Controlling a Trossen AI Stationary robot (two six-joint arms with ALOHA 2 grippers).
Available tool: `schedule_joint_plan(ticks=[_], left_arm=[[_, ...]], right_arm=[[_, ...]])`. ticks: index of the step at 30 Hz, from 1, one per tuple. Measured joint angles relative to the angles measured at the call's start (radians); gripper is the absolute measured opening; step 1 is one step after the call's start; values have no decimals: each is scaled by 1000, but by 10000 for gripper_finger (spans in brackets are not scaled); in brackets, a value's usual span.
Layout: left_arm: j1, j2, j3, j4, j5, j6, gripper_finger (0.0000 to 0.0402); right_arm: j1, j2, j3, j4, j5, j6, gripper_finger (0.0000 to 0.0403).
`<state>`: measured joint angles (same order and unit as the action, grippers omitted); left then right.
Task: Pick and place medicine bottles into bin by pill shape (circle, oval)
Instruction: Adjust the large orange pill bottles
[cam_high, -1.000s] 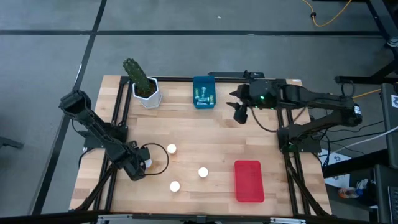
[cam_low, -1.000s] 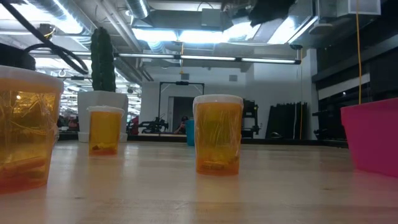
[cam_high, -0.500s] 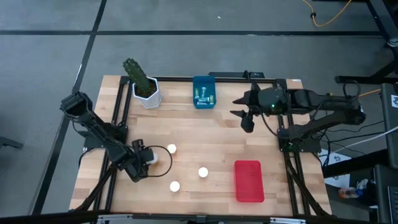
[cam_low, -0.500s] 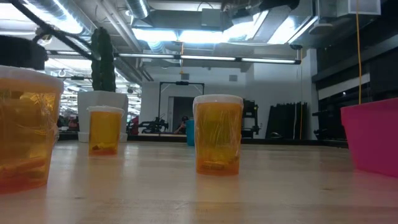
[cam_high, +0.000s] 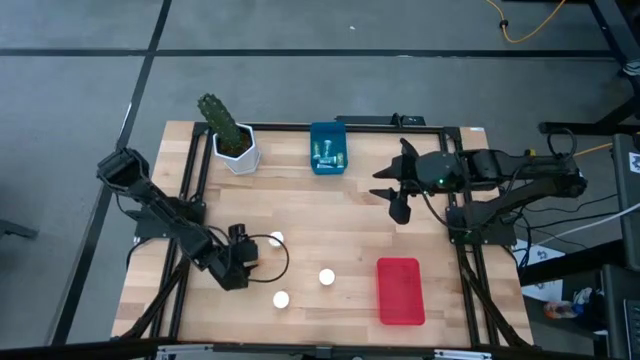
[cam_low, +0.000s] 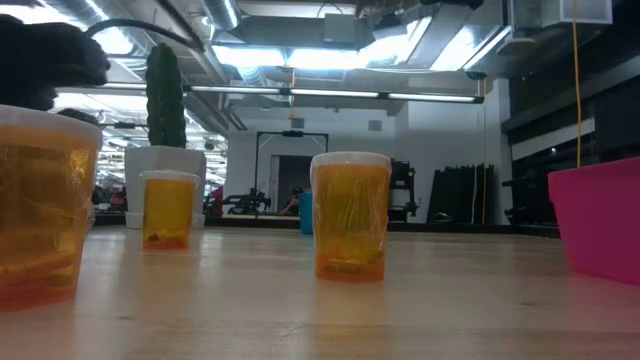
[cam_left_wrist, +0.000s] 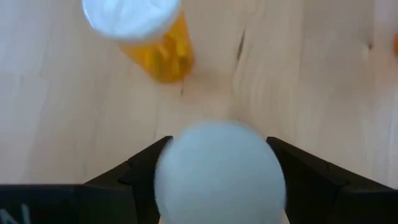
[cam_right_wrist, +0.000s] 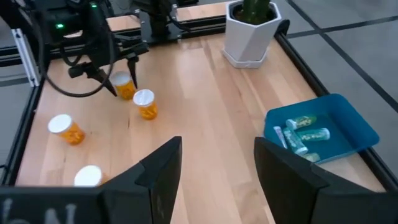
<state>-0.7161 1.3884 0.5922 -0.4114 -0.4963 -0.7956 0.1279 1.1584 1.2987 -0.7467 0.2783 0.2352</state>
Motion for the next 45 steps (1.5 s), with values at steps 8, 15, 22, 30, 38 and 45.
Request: schedule_joint_plan(ticks=[8,15,22,30,38,45], left_arm=[[37,0,0,9,48,21,247],[37,0,0,8,51,21,247],[36,-5,0,2,100,20,247],[25,-16,0,-13,153,-2,247],[-4,-16,0,-108,178,-110,247],[-35,-16,0,-144,234,-200,247]], right_arm=[[32,0,0,-6,0,0,201],[37,0,0,-51,1,26,201],[37,0,0,-61,0,26,201],[37,0,0,-71,0,31,201],[37,0,0,-97,1,52,201],[37,0,0,-97,1,52,201]])
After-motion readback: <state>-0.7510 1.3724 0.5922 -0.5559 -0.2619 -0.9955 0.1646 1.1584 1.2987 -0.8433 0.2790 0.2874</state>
